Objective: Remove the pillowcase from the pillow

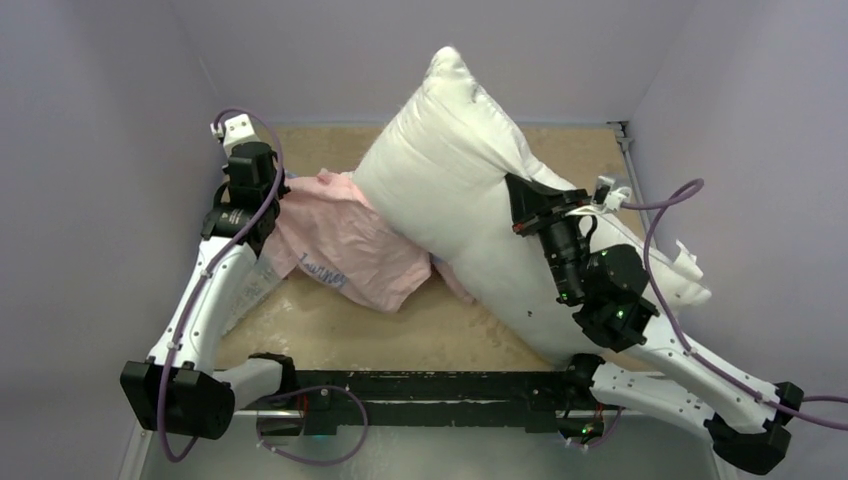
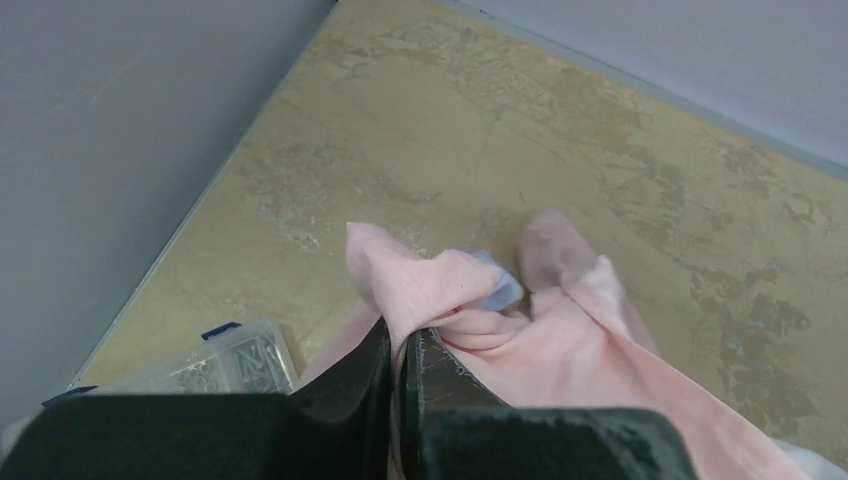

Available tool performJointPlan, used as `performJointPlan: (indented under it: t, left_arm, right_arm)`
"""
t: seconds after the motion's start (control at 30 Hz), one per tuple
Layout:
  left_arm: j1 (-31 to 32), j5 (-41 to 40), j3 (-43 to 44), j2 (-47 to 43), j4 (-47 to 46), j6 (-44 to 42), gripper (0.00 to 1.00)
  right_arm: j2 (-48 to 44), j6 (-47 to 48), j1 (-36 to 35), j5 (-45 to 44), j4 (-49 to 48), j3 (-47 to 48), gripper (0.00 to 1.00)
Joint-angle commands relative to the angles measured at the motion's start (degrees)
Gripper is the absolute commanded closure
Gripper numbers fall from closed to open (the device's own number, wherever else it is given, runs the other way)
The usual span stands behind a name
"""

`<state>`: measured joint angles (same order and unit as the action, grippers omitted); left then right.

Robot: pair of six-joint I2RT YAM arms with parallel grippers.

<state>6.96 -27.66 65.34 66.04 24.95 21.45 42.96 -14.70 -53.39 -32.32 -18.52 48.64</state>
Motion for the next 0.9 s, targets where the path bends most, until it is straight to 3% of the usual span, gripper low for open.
performJointPlan:
  t: [0.0, 0.1, 0.3, 0.6, 0.87]
  left_arm:
    - [-0.37, -0.77, 0.43, 0.54, -1.04, -0.70, 1.00]
    - [-0.37, 0.00, 0.76, 1.10, -0.71, -0.88, 1.00]
    - [-0.37, 3.76, 0.80, 1.60, -1.14, -1.49, 1.00]
    - [-0.37, 5.87, 1.76, 3.12, -0.03, -2.79, 1.00]
    - [-0.37, 10.38, 1.73, 2.83, -0.58, -3.68, 1.00]
  right_arm:
    - [1.36, -5.59, 0.04, -9.60, -6.86, 2.61, 1.00]
    - [3.63, -9.07, 0.40, -15.86, -3.41, 4.25, 1.00]
    - [9.19, -12.79, 3.09, -16.71, -0.88, 8.72, 1.00]
    - [20.49, -14.88, 20.74, -4.21, -2.56, 19.28, 1.00]
    - [30.78, -14.35, 24.64, 1.68, -7.46, 27.93, 1.00]
